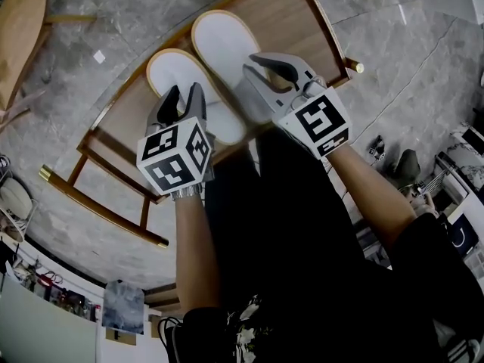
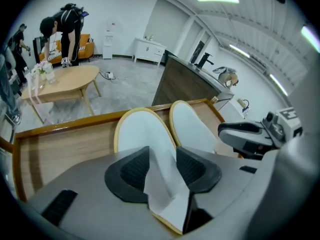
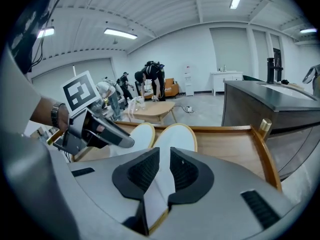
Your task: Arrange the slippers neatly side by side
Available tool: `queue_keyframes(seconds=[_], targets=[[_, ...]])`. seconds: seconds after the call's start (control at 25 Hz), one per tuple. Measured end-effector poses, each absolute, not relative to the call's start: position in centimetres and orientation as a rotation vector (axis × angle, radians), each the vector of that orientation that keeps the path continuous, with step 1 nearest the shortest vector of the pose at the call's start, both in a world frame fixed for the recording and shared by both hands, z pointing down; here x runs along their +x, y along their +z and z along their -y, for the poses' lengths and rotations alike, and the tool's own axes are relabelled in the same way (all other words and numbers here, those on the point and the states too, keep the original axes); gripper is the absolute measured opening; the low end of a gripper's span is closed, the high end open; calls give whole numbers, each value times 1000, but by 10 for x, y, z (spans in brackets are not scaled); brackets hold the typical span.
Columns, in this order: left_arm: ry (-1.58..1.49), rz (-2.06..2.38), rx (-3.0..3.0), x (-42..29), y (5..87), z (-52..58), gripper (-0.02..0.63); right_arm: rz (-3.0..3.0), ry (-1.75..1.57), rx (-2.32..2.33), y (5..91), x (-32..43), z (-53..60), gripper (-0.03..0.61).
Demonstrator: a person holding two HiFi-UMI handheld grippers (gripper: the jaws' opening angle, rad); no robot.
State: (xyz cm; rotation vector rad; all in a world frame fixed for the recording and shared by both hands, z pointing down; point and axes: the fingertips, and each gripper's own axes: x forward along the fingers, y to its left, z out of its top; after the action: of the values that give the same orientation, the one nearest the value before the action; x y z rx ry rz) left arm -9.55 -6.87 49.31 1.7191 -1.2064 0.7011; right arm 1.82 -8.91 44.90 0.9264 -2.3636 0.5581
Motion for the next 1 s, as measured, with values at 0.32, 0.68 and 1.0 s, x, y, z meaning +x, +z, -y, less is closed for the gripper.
queue_keyframes(seconds=[0.32, 0.68, 1.0], targets=[[620, 1256, 1752, -106, 443, 41, 169, 2319, 528, 803, 457, 34, 69, 66], [660, 1110, 1561, -67, 493, -51, 165, 2224, 458, 511, 492, 51, 20, 65], [633, 1204, 1562, -101, 504, 3, 160, 2264, 394, 551, 496, 41, 96, 63]])
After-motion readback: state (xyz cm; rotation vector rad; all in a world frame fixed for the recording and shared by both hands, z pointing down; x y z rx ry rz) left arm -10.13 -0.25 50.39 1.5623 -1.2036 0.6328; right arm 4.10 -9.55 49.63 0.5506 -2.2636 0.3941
